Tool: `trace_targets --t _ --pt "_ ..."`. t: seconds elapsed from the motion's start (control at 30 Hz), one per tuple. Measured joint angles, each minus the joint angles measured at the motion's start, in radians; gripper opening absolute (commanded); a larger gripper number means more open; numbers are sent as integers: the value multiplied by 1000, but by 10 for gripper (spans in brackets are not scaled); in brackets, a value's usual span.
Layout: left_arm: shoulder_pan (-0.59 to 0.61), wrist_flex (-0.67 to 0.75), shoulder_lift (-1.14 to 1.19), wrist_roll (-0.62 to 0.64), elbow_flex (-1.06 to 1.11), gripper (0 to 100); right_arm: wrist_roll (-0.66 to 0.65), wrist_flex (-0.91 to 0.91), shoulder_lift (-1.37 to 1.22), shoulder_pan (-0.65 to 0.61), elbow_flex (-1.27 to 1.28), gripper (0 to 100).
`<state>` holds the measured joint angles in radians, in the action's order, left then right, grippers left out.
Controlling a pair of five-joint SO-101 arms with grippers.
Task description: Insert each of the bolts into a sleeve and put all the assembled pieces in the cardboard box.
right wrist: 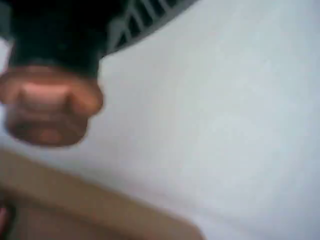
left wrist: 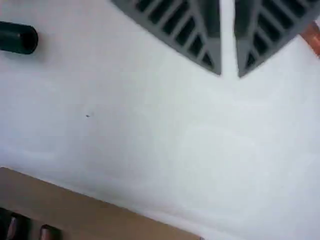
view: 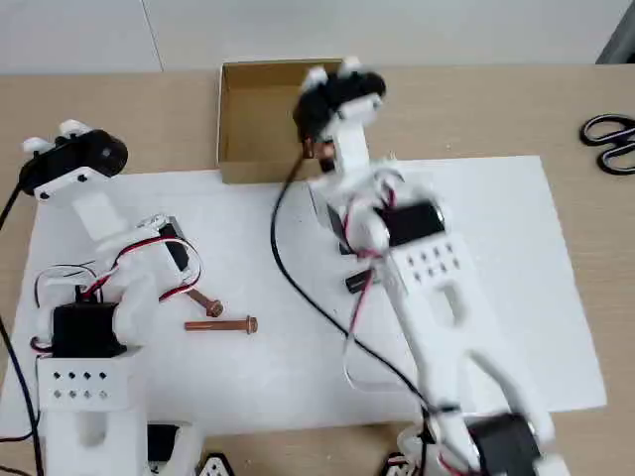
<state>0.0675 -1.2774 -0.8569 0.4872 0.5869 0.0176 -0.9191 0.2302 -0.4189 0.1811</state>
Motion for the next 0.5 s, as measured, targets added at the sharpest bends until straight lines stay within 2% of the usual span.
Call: trace_targets --t 0.23,0.5 --pt "0 0 0 0 0 6 6 127 -348 0 -339 4" --pt "0 0 0 0 0 6 6 295 -701 0 -611 4"
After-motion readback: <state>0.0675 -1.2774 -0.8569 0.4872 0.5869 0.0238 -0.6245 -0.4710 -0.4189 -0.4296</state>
